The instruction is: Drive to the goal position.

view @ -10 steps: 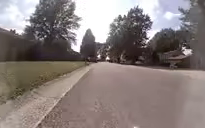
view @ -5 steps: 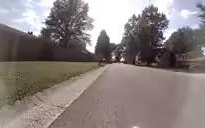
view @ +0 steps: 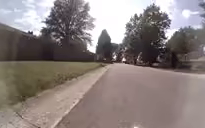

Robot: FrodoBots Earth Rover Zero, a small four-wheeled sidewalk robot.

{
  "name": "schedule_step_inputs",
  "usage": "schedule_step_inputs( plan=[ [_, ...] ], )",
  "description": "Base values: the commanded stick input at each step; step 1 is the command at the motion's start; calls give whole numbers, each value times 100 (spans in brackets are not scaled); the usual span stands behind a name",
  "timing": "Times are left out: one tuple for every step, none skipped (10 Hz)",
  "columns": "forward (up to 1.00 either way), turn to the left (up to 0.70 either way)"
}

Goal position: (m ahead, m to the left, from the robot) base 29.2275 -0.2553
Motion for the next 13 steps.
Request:
schedule_step_inputs(
  plan=[
    [100,0],
    [100,-4],
    [100,-23],
    [100,-38],
    [100,-39],
    [100,-19],
    [100,-3],
    [100,0],
    [100,0],
    [100,0],
    [100,0],
    [100,0],
    [100,0]
  ],
)
